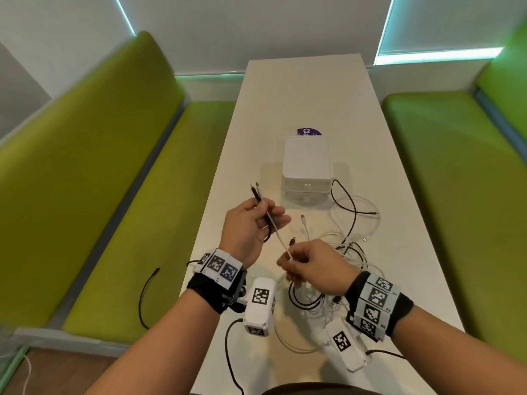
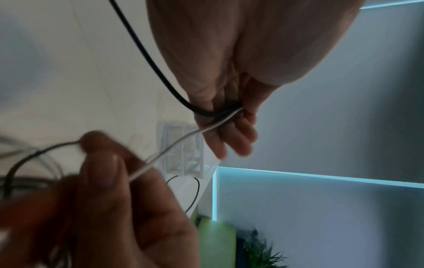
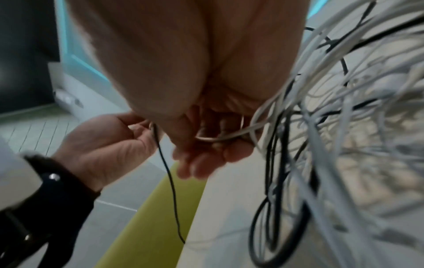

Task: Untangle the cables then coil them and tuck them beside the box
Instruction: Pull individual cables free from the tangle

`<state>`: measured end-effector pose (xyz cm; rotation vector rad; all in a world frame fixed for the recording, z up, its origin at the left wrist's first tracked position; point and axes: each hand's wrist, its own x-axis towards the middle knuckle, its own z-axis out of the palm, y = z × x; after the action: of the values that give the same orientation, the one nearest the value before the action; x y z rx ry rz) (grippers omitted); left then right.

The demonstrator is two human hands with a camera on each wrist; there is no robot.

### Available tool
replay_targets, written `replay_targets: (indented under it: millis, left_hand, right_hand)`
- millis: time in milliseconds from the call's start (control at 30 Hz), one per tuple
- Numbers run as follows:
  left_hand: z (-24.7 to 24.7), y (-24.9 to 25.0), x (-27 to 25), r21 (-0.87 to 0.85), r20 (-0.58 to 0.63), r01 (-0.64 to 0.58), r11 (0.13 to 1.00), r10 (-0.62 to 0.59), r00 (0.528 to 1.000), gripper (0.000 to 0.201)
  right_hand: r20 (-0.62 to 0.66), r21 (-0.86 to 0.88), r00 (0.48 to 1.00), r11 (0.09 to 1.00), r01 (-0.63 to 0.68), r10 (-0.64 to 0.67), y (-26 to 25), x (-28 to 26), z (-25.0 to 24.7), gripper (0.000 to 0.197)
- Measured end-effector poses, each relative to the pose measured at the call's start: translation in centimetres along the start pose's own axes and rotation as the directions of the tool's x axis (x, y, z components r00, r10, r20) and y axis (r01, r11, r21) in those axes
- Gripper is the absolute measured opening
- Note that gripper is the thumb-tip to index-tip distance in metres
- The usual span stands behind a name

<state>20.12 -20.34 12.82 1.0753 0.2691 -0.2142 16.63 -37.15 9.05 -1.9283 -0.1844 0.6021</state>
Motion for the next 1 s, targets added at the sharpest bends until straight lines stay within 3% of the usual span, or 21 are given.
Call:
replay_targets:
  millis: [67, 133, 167, 233, 267, 300, 367, 433, 467, 533, 600, 667, 767, 833, 867, 933, 1000]
  left_hand:
    - [-0.5, 0.4, 0.1, 0.123, -0.002, 0.002, 0.992, -0.002, 1.000, 0.025]
    - [-1.1, 0.2, 0.1, 0.397, 0.029, -0.031, 0.917, 0.021, 0.999, 0.023]
    - [-1.3, 0.0, 0.0, 0.596, 0.074, -0.088, 0.798, 0.054, 0.996, 0.019]
    - [-1.5, -0.3, -0.6, 0.904, 0.209, -0.206, 0.374, 0.033, 0.977, 0.010]
    - [-1.4, -0.6, -0.9, 0.949, 0.261, -0.253, 0.186, -0.016, 0.965, 0.015]
    - [-1.3, -0.9, -1.0, 0.954, 0.292, -0.286, 0.087, -0.063, 0.954, 0.018]
    - [-1.0, -1.2, -1.1, 0.947, 0.315, -0.307, 0.090, -0.100, 0.944, 0.019]
    - [-1.0, -0.9, -1.1, 0.942, 0.322, -0.318, 0.110, -0.023, 0.946, 0.023]
    - [-1.2, -0.6, -1.0, 0.943, 0.309, -0.312, 0.118, 0.048, 0.950, 0.022]
    - [-1.9, 0.2, -0.7, 0.951, 0.254, -0.277, 0.135, 0.168, 0.952, 0.017]
    - [-2.6, 0.3, -0.4, 0.975, 0.203, -0.216, 0.044, 0.205, 0.958, 0.016]
    - [-3.0, 0.1, -0.1, 0.983, 0.160, -0.139, -0.123, 0.180, 0.971, 0.017]
    - [-2.6, -0.5, -0.4, 0.956, 0.190, -0.142, -0.258, 0.172, 0.967, 0.013]
    - [-1.6, -1.2, -1.1, 0.943, 0.303, -0.273, -0.190, 0.148, 0.941, 0.014]
    - [-0.9, -1.6, -1.7, 0.939, 0.340, -0.328, -0.107, 0.136, 0.930, 0.017]
    - [-0.1, -2.2, -2.1, 0.944, 0.309, -0.320, 0.075, 0.124, 0.943, 0.022]
    - [-0.2, -2.5, -1.6, 0.952, 0.245, -0.260, 0.160, 0.106, 0.964, 0.025]
  right_hand:
    - [0.033, -0.065, 0.999, 0.998, 0.018, -0.016, 0.4, -0.1, 0.1, 0.019]
    - [-0.046, -0.160, 0.998, 0.987, 0.034, -0.042, 0.3, 0.1, -0.4, 0.023]
    - [-0.100, -0.205, 0.993, 0.978, 0.046, -0.067, 0.2, 0.3, -0.8, 0.021]
    - [-0.177, -0.245, 0.976, 0.966, 0.084, -0.129, 0.0, 0.7, -1.5, 0.018]
    - [-0.201, -0.205, 0.968, 0.973, 0.108, -0.150, -0.1, 0.9, -1.7, 0.023]
    - [-0.225, -0.149, 0.962, 0.981, 0.123, -0.155, -0.2, 1.0, -1.9, 0.027]
    - [-0.268, -0.117, 0.947, 0.982, 0.149, -0.176, -0.6, 1.0, -2.1, 0.024]
    - [-0.303, -0.197, 0.934, 0.971, 0.133, -0.189, -0.8, 0.8, -2.4, 0.009]
    - [-0.324, -0.270, 0.928, 0.958, 0.098, -0.186, -0.7, 0.8, -2.8, 0.011]
    - [-0.350, -0.462, 0.920, 0.887, -0.008, -0.174, -0.5, 0.6, -3.4, 0.040]
    - [-0.321, -0.554, 0.928, 0.832, -0.021, -0.190, -0.4, 0.4, -3.7, 0.038]
    - [-0.256, -0.569, 0.943, 0.822, 0.030, -0.211, -0.4, 0.3, -3.5, 0.022]
    - [-0.178, -0.623, 0.960, 0.780, 0.060, -0.216, -0.6, 0.7, -3.3, 0.027]
    - [-0.191, -0.590, 0.962, 0.806, 0.046, -0.194, -0.6, 0.9, -3.5, 0.032]
    - [-0.195, -0.549, 0.962, 0.834, 0.057, -0.193, -0.5, 1.0, -3.6, 0.034]
    - [-0.212, -0.475, 0.956, 0.876, 0.082, -0.205, -0.5, 1.2, -3.5, 0.029]
    - [-0.294, -0.434, 0.934, 0.899, 0.060, -0.204, -0.5, 1.2, -3.6, 0.020]
